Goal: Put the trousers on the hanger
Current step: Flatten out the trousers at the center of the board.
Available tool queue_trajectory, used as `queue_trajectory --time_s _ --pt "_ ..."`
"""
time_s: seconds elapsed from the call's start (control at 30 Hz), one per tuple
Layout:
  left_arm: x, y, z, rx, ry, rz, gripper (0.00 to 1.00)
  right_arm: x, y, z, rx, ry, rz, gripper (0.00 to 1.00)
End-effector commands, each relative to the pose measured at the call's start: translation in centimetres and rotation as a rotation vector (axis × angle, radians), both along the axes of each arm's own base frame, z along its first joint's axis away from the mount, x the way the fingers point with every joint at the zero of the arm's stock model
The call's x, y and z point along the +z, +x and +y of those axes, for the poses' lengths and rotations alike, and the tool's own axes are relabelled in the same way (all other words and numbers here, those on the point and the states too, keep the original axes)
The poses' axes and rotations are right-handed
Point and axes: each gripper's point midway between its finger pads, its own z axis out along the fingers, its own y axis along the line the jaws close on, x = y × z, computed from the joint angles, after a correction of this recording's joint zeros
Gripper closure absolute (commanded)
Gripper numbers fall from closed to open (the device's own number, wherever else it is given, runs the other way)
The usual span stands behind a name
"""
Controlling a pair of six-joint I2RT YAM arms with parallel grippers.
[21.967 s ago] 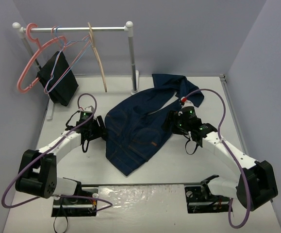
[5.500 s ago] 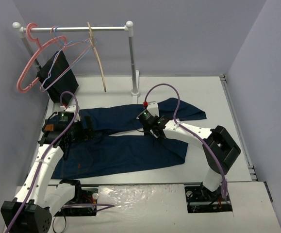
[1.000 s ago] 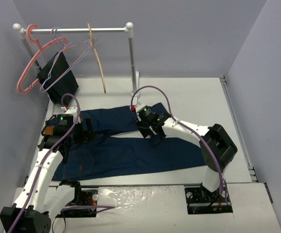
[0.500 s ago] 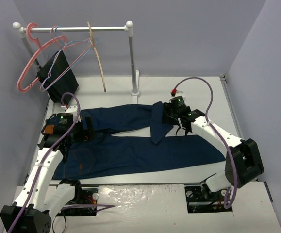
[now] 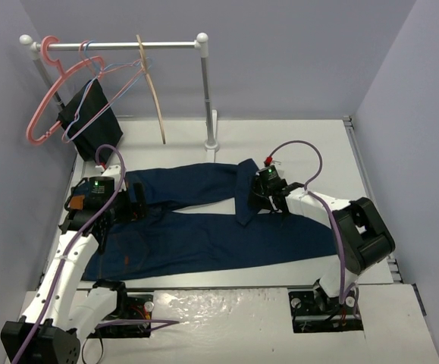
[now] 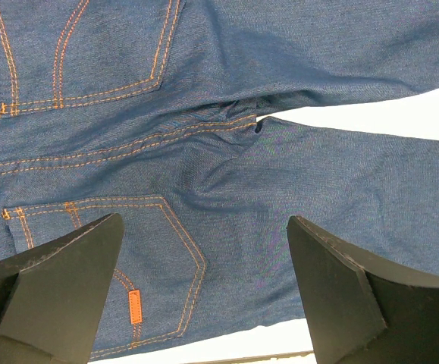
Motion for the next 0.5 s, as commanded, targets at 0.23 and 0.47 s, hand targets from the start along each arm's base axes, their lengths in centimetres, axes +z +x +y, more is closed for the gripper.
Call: queue_trajectory --time_s 0.23,0.47 --pt "1.2 0.9 0.1 0.002 0.003 -0.048 0.13 -0.6 0.7 -1.0 -0.161 -0.132 -0.053 0.47" --pt "1.3 1.0 0.0 -0.002 0.001 -0.053 0.13 -2.4 -1.2 -2.7 -0.187 -0.242 0.007 0.61"
